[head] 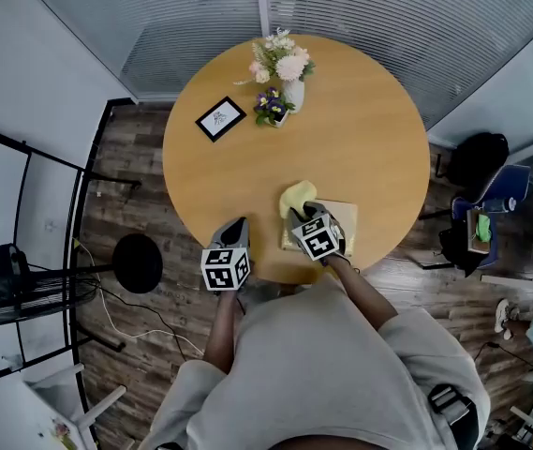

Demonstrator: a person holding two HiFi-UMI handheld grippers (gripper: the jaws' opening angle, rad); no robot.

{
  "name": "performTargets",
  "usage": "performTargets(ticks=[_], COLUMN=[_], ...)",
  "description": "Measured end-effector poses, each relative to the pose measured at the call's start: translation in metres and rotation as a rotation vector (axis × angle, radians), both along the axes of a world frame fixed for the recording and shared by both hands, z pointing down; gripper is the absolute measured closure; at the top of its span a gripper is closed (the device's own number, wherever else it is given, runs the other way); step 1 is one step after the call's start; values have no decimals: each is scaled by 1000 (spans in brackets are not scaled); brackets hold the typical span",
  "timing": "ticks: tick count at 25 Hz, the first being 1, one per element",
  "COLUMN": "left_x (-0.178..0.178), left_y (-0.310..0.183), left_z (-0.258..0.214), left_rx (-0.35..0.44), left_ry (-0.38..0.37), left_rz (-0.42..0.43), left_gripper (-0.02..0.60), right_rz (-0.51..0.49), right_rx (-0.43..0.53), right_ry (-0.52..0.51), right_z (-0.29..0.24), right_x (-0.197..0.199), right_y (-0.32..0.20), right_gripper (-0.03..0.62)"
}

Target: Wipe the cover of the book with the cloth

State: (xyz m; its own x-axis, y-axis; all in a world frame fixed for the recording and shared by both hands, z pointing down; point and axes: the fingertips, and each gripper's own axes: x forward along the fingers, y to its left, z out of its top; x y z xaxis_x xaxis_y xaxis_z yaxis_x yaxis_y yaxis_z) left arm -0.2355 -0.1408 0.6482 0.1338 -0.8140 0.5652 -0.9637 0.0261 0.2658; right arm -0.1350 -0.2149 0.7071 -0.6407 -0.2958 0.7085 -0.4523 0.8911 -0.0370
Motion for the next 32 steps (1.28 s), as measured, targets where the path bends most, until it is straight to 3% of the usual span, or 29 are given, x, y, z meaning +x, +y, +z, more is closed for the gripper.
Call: performTargets(ticks=[11, 20, 32], left_x=[6, 20, 36], left_y=[0, -6, -13], left_z=[2, -1, -1], left_rx=[-1, 13, 18], left_ry=[4, 4, 5], left_rz=[24, 65, 114], left_gripper=[575, 575, 575], right_rz=[30, 32, 108], right_rx=[-123, -124, -138], right_ry=[36, 64, 53], right_z=[38, 38, 39], right_x=[-1, 6, 36], right_y=[2, 0, -4], right_gripper=[534, 534, 534])
